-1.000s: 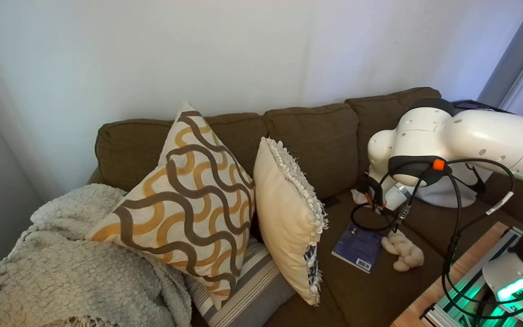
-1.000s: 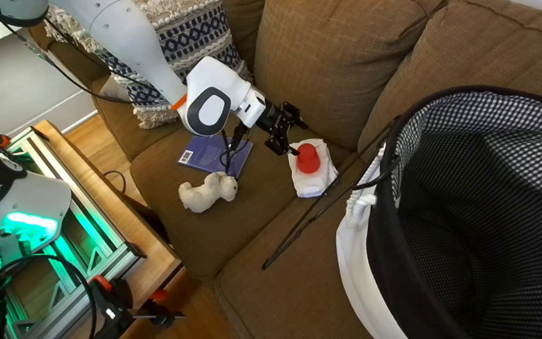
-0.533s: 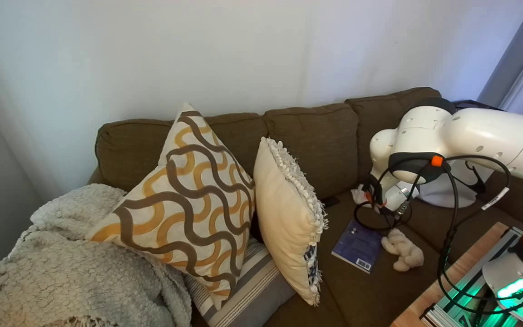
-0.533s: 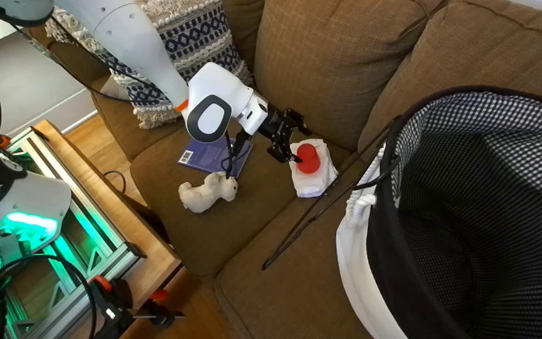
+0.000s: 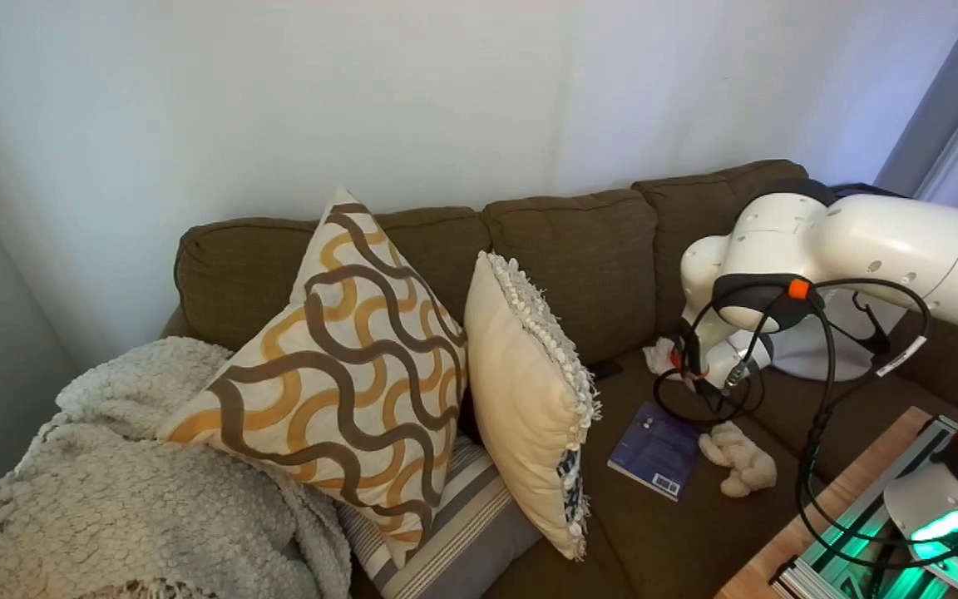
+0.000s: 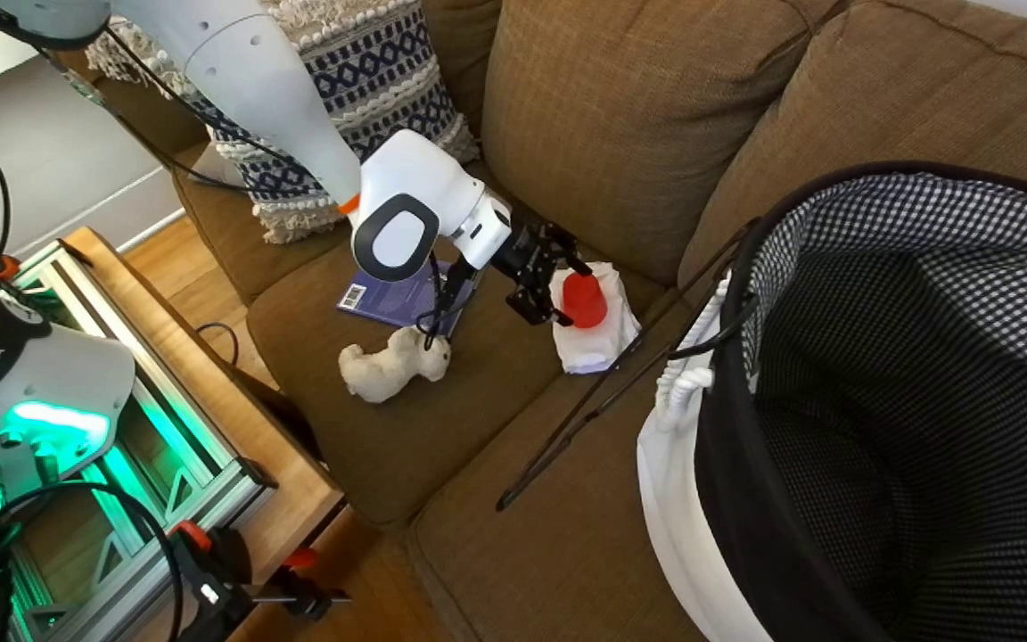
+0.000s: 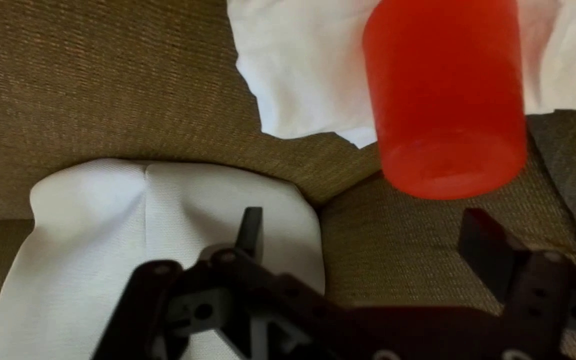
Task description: Put the cup on the backrest of the chair
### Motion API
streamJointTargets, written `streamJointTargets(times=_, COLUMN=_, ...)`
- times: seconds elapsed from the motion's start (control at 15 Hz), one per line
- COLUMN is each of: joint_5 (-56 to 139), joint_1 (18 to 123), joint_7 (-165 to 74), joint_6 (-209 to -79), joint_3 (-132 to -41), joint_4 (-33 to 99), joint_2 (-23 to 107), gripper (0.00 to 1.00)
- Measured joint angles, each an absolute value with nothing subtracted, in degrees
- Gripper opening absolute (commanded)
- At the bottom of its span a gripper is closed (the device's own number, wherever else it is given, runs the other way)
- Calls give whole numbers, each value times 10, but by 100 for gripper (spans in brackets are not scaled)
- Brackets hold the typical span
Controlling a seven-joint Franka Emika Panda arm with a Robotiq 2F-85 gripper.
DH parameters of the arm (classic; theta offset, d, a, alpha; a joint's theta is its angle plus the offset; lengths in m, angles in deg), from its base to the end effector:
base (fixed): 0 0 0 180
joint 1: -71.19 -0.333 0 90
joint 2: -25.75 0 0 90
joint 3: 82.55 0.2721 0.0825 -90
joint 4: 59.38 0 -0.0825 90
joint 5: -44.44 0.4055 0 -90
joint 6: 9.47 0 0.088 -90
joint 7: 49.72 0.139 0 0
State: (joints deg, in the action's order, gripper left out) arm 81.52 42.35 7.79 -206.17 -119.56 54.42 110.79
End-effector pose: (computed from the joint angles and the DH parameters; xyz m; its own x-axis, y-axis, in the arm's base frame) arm 0.4466 -0.2522 -0.0997 0.2465 -0.6362 0.7311 -0.9378 -0.3469 0.0143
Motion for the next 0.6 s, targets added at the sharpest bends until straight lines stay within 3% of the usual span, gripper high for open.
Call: streamJointTargets(times=0.6, joint_5=839, joint_1=450, joint_7=20, joint_6=-2043, joint_3=-1175, joint_4=504, joint_2=1107, gripper=100)
